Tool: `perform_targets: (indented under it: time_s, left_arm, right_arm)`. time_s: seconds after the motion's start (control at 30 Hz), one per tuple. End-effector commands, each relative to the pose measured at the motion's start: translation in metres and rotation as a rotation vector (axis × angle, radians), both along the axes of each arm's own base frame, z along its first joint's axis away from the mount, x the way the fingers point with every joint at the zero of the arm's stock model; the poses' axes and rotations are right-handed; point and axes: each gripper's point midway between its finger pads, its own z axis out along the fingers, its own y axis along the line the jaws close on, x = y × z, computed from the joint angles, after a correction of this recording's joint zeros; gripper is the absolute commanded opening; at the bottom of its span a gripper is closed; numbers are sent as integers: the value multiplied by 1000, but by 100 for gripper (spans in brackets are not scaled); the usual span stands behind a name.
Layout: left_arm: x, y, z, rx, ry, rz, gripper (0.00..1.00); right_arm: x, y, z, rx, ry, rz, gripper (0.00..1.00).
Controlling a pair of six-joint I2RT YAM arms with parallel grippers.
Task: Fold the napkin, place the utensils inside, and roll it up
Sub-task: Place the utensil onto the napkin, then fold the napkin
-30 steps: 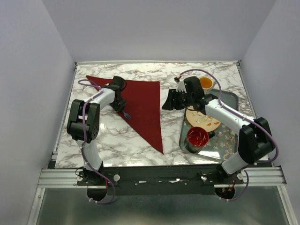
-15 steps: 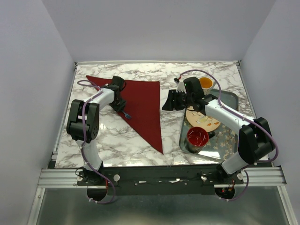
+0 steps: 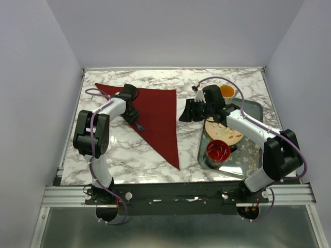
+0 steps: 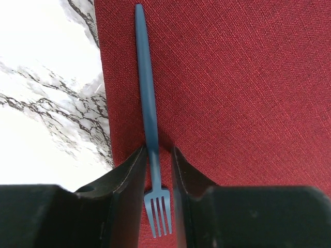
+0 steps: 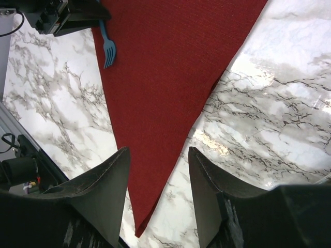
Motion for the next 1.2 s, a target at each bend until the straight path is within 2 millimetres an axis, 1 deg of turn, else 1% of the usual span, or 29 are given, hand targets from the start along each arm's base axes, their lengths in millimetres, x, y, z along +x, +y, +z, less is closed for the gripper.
perform_targets:
  time_s: [0.0,0.03,0.1,0.13,0.17,0.3,0.37,0.4,0.43,0.47,0.5,0.53,0.6,0.63,0.67,0.7,0.73,0.77,0.8,0.83,0.87,0.9,0.97,1.07,1.1,1.13,1.17]
  left_arm:
    - [-15,10,-1,24,31,-2,38]
    - [-15,10,3,23,20,-1,39]
    - [-15,12,8,30,6,-4,45]
    - [-15,12,13,29,-11,-6,48]
    - [-14,11,17,27,-23,-7,53]
    - [-13,7,27,-3,-48,-25,60]
    - [-14,3,31,-19,-56,-41,63]
    - [-15,3,32,-21,-58,-46,63]
    - [-16,3,38,-25,-72,-50,63]
    - [-17,4,41,-27,-78,-53,59]
    - [-18,5,45,-31,-90,-54,59]
    - [-20,7,54,-40,-124,-53,59]
    - [-20,17,65,-62,-168,-41,59]
    - [-21,23,78,-73,-222,-36,59]
    - [-21,35,84,-72,-245,-12,59]
    - [-22,41,90,-78,-266,-18,60]
    - [-22,46,101,-87,-312,-18,60]
    - [-22,51,106,-97,-334,-20,61]
    - [-21,60,112,-137,-357,-14,62]
    - [-19,64,120,-154,-397,-16,62]
    - [-18,68,122,-179,-413,-13,63]
    - [-17,73,127,-223,-434,-14,63]
    - [-12,81,135,-244,-474,-14,63]
    - [-9,90,136,-287,-497,-5,64]
    - [-7,93,135,-299,-503,-2,64]
    - [-7,94,132,-309,-497,3,65]
    - [-6,94,132,-327,-500,5,65]
  right_arm:
    - [-7,-2,-3,-14,2,28,57]
    - [-8,-1,-6,-19,6,33,57]
    - [-13,5,-10,-29,10,56,57]
    - [-15,7,-17,-39,24,60,57]
    - [-18,11,-18,-40,30,76,57]
    - [-24,23,-27,-50,54,103,57]
    - [-28,31,-34,-62,69,117,57]
    - [-29,35,-34,-61,68,128,56]
    - [-30,38,-37,-61,78,133,55]
    - [-36,45,-39,-54,98,151,54]
    - [-39,48,-46,-59,119,158,54]
    - [-42,51,-50,-64,128,166,50]
    - [-53,60,-60,-80,147,193,48]
    - [-56,63,-61,-80,154,200,46]
    - [-64,70,-63,-77,163,227,45]
    - [-67,75,-64,-65,175,234,45]
    - [-70,80,-70,-63,194,244,44]
    - [-78,85,-72,-50,219,270,44]
    - [-80,90,-72,-30,231,274,44]
    - [-82,91,-78,-31,248,275,42]
    - [-87,93,-81,-34,254,282,42]
    - [-88,93,-83,-37,256,282,41]
    - [-92,89,-93,-53,274,280,40]
    - [-97,85,-105,-67,295,282,36]
    - [-100,80,-116,-83,313,277,34]
    - [-103,77,-121,-92,320,273,32]
    - [-104,74,-126,-101,326,268,31]
